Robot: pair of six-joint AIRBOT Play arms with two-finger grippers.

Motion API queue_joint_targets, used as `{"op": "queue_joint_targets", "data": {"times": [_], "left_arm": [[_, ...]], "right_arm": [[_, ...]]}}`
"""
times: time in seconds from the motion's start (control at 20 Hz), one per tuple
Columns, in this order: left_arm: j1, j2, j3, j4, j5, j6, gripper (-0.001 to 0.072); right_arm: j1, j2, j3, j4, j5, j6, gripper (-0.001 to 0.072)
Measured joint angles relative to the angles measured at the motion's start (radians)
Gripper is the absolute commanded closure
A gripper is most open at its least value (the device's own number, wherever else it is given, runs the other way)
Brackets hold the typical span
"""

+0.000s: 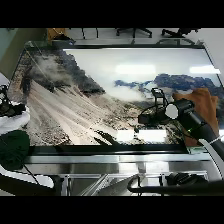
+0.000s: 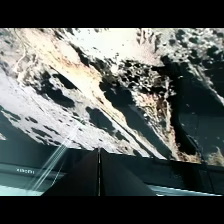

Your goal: Fold the shirts.

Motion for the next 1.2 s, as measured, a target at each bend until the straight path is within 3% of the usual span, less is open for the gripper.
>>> {"op": "queue_joint_targets", "data": {"times": [0.35, 0.75, 0.95, 1.15, 1.2], "left_arm": [[-0.120, 0.065, 0.184, 0.019, -0.211, -0.045, 0.0687], [-0.541, 0.338, 0.438, -0.215, -0.375, -0.069, 0.0686], [-0.779, 0.373, 0.375, -0.294, -0.417, -0.084, 0.0686], [-0.976, 0.377, 0.178, -0.322, -0.332, -0.117, 0.0678], [-1.006, 0.371, 0.137, -0.325, -0.304, -0.127, 0.0611]], "right_arm": [[0.000, 0.000, 0.000, 0.000, -0.001, 0.003, 0.0694], [0.000, -0.002, 0.000, 0.000, -0.002, 0.007, 0.0694], [0.000, -0.005, 0.000, -0.003, -0.003, 0.006, 0.0693], [0.000, -0.006, 0.000, -0.003, -0.003, -0.043, 0.0693], [0.000, -0.006, 0.000, -0.003, -0.003, -0.050, 0.0691]]}}
